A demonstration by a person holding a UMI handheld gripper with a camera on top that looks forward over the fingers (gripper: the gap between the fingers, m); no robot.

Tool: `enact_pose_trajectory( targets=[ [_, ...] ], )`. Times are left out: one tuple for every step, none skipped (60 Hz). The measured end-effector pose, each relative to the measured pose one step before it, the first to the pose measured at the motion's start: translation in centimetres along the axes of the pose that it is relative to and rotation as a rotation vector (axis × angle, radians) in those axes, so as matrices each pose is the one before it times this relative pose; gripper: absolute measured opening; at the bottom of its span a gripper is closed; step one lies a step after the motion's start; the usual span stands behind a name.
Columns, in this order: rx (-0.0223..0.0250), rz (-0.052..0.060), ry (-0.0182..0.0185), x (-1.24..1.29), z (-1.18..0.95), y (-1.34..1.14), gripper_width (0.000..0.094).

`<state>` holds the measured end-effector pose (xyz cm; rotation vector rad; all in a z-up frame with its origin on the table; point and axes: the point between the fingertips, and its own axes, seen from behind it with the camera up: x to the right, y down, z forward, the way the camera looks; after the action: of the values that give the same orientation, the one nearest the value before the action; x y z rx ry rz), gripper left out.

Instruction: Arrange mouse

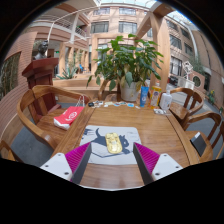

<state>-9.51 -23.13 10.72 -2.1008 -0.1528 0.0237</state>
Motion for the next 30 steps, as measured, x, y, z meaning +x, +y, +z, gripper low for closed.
enact_pose_trajectory(
  targets=[
    [0.00339, -0.0013, 0.00161, -0.037, -0.44, 0.031, 0.0857],
    [0.00303, -0.0026, 0.00208, -0.032, -0.448, 0.042, 0.0857],
    [0.00587, -0.0037, 0.00438, -0.203, -0.55, 0.285, 0.0856],
    [0.0011, -0.0035, 0.00036, 0.066, -0.332, -0.055, 0.0856],
    [0.00371, -0.0041, 0.00234, 0.049, -0.349, -0.016, 0.0856],
    [0.00427, -0.0038, 0.00339, -0.034, -0.476, 0.089, 0.0856],
    [0.00142, -0.0039, 0.00444, 0.025, -0.308, 0.077, 0.0856],
    [0.00127, -0.0042, 0.00345, 0.044, -0.312, 0.052, 0.0855],
    [0.00162, -0.003, 0.00189, 0.004, -0.298, 0.05, 0.0857],
    [0.00232, -0.0023, 0.00139, 0.035, -0.312, 0.055, 0.0856],
    [0.00069, -0.001, 0.00101, 0.015, -0.306, 0.083, 0.0854],
    [0.00356, -0.0001, 0.00311, -0.174, -0.318, 0.323, 0.0854],
    [-0.00388, 0.0024, -0.00326, 0.107, -0.23, -0.061, 0.0853],
    [0.001, 0.0038, -0.00228, -0.034, -0.244, 0.147, 0.0854],
    [-0.00011, 0.0012, -0.00027, 0.073, -0.104, 0.061, 0.0856],
    [0.00116, -0.0014, 0.00202, 0.06, -0.153, -0.013, 0.0857],
    [0.00139, -0.0033, 0.00308, 0.075, -0.22, 0.024, 0.0855],
    [0.00124, -0.0028, 0.00181, 0.043, -0.201, 0.027, 0.0856],
    [0.00318, -0.0016, 0.00323, -0.284, -0.258, 0.236, 0.0856],
    [-0.00025, 0.0, -0.00118, 0.006, -0.177, 0.044, 0.0856],
    [-0.00065, 0.0001, -0.00107, 0.028, -0.2, 0.029, 0.0856],
    [0.00042, -0.0006, -0.00005, -0.006, -0.175, 0.0, 0.0856],
    [0.00079, -0.0011, -0.00011, -0.007, -0.179, -0.013, 0.0855],
    [0.0004, -0.0015, -0.00097, 0.005, -0.156, 0.003, 0.0856],
    [0.0, -0.0017, -0.00166, -0.027, -0.103, 0.023, 0.0855],
    [-0.00004, -0.0019, -0.00136, -0.025, -0.077, 0.027, 0.0856],
    [0.00018, -0.003, -0.00006, -0.018, -0.066, 0.031, 0.0857],
    [0.00047, -0.0034, 0.00124, 0.015, -0.04, 0.032, 0.0857],
    [0.00035, -0.002, 0.0016, 0.041, -0.042, 0.016, 0.0857],
    [0.00009, -0.0006, 0.00167, 0.02, -0.014, 0.03, 0.0857]
  ],
)
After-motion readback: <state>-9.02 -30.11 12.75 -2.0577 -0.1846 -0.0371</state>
